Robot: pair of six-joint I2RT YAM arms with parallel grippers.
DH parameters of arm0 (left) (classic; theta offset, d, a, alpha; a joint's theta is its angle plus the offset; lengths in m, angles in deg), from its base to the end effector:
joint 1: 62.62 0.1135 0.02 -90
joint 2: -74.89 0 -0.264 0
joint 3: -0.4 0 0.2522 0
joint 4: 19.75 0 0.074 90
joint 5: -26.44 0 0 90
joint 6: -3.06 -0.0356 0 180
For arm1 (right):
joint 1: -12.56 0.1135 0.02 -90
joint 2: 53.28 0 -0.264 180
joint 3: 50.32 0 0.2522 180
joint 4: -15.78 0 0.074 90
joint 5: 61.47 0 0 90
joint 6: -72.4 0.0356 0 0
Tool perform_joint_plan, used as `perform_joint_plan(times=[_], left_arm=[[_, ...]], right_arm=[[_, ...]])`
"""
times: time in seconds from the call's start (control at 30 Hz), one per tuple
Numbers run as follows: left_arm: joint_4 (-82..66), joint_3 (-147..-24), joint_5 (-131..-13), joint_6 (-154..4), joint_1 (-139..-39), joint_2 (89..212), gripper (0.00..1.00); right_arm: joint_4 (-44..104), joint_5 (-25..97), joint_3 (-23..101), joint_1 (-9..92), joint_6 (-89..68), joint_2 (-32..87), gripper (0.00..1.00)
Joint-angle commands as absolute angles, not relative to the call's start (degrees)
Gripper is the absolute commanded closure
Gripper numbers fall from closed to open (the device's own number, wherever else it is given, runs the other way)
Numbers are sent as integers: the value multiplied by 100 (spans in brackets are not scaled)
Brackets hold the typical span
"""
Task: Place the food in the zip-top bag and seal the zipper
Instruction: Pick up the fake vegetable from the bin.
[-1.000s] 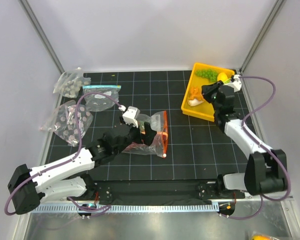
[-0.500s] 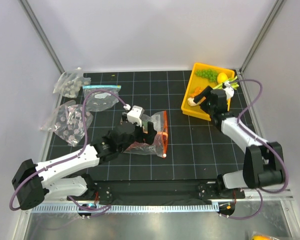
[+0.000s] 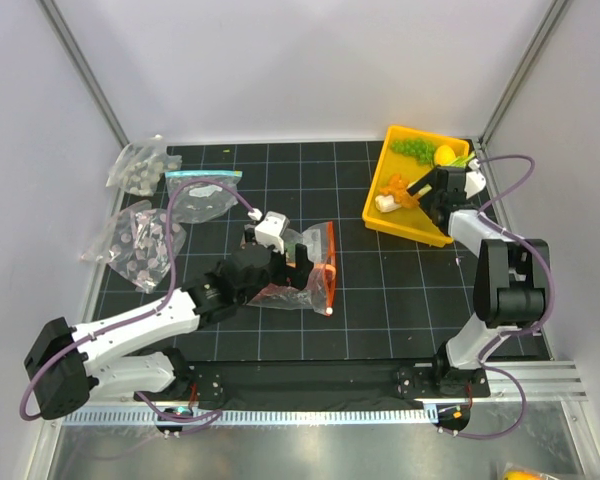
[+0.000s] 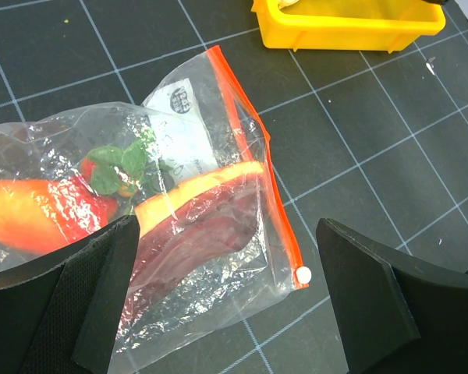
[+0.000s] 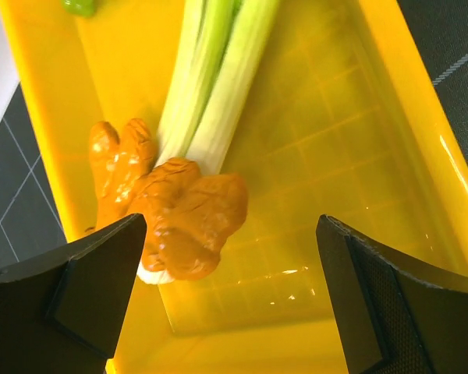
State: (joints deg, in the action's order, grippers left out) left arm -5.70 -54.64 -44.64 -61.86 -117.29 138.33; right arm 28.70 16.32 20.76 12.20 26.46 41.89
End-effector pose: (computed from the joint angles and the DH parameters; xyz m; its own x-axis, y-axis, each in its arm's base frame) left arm 0.1545 -0.1981 0.2717 -0.4537 -0.0533 -0.8896 0.4484 0.8490 -0.2796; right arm 0.3608 -0.0098 0.2080 -0.3108 0.6816 -0.6624 0.5444 0.6989 0.4638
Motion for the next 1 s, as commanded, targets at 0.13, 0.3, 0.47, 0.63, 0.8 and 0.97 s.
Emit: perform_joint_plan(times=[0.13, 0.3, 0.47, 0.63, 0.8, 0.97], left_arm=[[-678, -5722, -4448, -6224, -11737, 13931, 0], [-670, -5722, -4484, -6224, -11737, 13914, 0], [-670, -5722, -4501, -6224, -11737, 13931, 0], [-661, -5722, -4510, -6233, -11737, 13914, 0], [-661, -5722, -4466, -6268, -11737, 13914, 0], [-617, -5774, -4448, -6277, -11737, 13975, 0]], right_arm=[[1952, 2387, 2259, 1037, 3179, 4664, 1], [1137, 2387, 2022, 1028, 3373, 4964, 25], [467, 2396, 1644, 1019, 3488, 4911, 78], [36, 2133, 1047, 1028, 3391, 4263, 88], [79, 2202, 765, 1019, 3364, 3550, 94], [387, 2765, 467, 1115, 3514, 2480, 94]])
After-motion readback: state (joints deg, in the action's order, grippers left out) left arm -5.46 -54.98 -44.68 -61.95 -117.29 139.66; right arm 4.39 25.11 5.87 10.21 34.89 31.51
